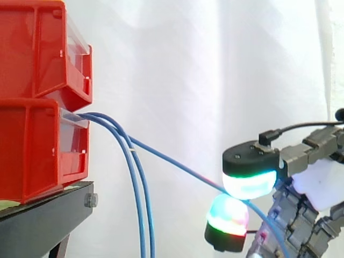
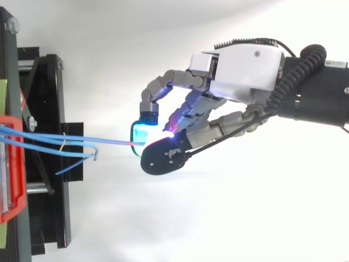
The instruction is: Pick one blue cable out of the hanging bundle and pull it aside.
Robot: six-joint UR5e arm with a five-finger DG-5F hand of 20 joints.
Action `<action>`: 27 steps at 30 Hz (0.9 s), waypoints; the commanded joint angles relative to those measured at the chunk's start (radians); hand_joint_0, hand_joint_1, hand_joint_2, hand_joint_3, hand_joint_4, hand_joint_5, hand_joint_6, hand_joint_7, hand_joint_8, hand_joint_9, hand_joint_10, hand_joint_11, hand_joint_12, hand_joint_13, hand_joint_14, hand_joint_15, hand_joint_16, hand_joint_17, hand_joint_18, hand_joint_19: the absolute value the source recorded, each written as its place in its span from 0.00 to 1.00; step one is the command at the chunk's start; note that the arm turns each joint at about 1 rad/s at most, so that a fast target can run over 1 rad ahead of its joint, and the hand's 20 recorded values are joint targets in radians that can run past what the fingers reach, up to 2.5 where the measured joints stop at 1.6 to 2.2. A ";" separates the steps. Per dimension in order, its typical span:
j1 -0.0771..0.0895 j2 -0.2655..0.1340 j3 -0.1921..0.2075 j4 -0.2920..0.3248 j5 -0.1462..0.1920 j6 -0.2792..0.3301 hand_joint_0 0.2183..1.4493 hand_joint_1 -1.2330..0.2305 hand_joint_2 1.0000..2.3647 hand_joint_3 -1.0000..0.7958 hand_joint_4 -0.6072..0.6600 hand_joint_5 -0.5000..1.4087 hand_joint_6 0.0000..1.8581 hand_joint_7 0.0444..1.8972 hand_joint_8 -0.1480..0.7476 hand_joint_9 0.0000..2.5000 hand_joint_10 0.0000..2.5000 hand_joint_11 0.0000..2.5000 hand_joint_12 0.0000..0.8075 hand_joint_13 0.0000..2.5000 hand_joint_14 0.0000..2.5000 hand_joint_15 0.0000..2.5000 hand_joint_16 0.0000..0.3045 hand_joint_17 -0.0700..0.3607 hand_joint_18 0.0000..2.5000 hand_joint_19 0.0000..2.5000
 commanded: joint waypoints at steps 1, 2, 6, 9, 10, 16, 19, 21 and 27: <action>0.000 0.000 -0.032 0.028 -0.001 0.016 0.28 0.25 0.09 0.53 0.33 0.26 0.47 0.55 0.51 0.36 0.00 0.11 0.45 0.29 0.00 0.14 0.18 0.46 0.28 0.14; 0.000 0.000 -0.043 0.037 -0.001 0.023 0.28 0.25 0.09 0.53 0.33 0.26 0.47 0.55 0.51 0.36 0.00 0.11 0.45 0.29 0.00 0.14 0.18 0.46 0.28 0.15; 0.002 0.000 -0.069 0.066 -0.001 0.038 0.27 0.25 0.10 0.53 0.33 0.26 0.47 0.56 0.52 0.36 0.00 0.11 0.45 0.30 0.00 0.14 0.19 0.46 0.28 0.15; 0.003 0.000 -0.075 0.077 -0.001 0.038 0.27 0.25 0.11 0.53 0.33 0.26 0.47 0.55 0.52 0.36 0.00 0.10 0.45 0.30 0.00 0.14 0.19 0.46 0.28 0.15; 0.003 -0.001 -0.080 0.089 -0.001 0.038 0.27 0.25 0.11 0.53 0.33 0.26 0.47 0.55 0.52 0.36 0.00 0.11 0.46 0.30 0.00 0.14 0.19 0.46 0.28 0.15; 0.003 0.000 -0.130 0.184 -0.001 0.038 0.27 0.26 0.11 0.53 0.33 0.26 0.47 0.55 0.52 0.36 0.00 0.11 0.45 0.30 0.00 0.14 0.19 0.46 0.28 0.15; 0.003 0.000 -0.161 0.249 -0.001 0.044 0.27 0.26 0.11 0.53 0.33 0.26 0.47 0.55 0.52 0.36 0.00 0.11 0.45 0.30 0.00 0.14 0.19 0.46 0.28 0.15; 0.002 0.000 -0.184 0.292 -0.001 0.047 0.27 0.26 0.12 0.53 0.33 0.26 0.47 0.55 0.52 0.36 0.00 0.11 0.45 0.30 0.00 0.14 0.19 0.46 0.28 0.15; 0.003 -0.001 -0.250 0.415 -0.001 0.047 0.26 0.26 0.13 0.53 0.32 0.26 0.47 0.55 0.52 0.37 0.00 0.11 0.46 0.31 0.00 0.14 0.19 0.46 0.29 0.15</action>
